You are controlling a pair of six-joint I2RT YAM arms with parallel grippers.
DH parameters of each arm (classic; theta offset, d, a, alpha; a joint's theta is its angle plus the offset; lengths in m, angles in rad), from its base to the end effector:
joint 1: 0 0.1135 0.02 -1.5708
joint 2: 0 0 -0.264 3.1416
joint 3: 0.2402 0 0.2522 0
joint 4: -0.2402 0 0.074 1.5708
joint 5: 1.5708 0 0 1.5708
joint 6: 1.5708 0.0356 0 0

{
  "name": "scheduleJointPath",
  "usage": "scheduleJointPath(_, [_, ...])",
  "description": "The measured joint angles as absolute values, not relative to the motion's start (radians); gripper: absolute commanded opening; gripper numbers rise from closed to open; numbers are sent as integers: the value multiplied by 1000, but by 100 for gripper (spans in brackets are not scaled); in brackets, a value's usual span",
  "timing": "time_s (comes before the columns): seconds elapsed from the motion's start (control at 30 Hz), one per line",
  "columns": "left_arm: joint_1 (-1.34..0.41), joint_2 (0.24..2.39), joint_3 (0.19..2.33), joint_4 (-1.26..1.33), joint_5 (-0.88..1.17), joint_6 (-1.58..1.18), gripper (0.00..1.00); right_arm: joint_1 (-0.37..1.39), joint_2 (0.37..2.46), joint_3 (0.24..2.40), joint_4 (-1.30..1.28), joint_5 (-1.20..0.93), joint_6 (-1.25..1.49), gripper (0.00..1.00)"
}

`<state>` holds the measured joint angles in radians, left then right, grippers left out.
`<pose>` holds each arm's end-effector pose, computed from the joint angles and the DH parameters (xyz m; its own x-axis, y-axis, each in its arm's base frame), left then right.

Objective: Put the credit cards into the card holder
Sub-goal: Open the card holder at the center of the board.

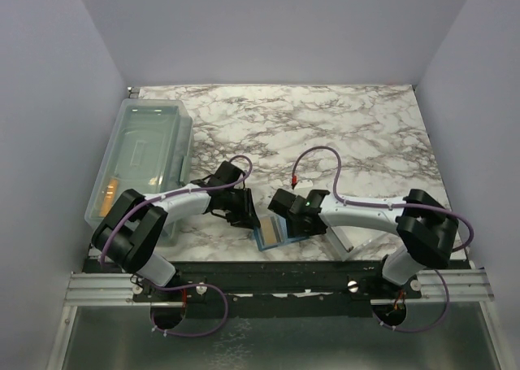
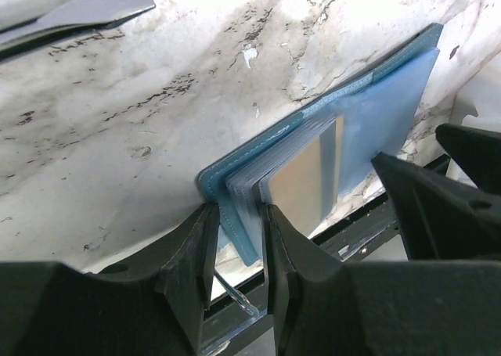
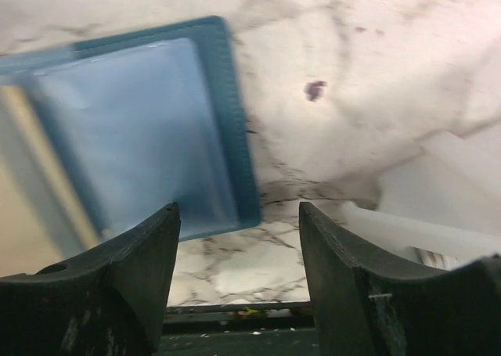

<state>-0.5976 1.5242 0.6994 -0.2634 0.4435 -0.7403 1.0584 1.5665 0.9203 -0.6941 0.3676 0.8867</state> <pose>0.2124 -0.1630 0.1440 -0.9945 -0.0601 -0.0862 0.0028 0.8047 -0.5936 0.1460 0.2335 0.1735 -0.9008 -0.1262 -0.4155 -0.1187 0.9920 -0.0441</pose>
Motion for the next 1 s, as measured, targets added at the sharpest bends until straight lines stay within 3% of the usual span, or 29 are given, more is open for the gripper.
scheduleJointPath(0.13, [-598, 1524, 701, -265, 443, -736, 38, 1056, 1621, 979, -820, 432, 926, 63])
scheduleJointPath(0.27, [-598, 1524, 712, -281, 443, -725, 41, 1053, 1616, 994, -825, 436, 890, 56])
scheduleJointPath(0.43, [-598, 1477, 742, -334, 444, -701, 46, 1022, 1567, 961, -715, 364, 808, 41])
scheduleJointPath(0.67, [-598, 1408, 837, -358, 518, -698, 40, 945, 1530, 870, -531, 261, 742, 34])
scheduleJointPath(0.83, [-606, 1409, 844, -350, 542, -701, 41, 941, 1531, 816, -414, 163, 748, 34])
scheduleJointPath(1.0, [-609, 1409, 839, -350, 521, -699, 46, 941, 1530, 809, -323, 88, 773, 49])
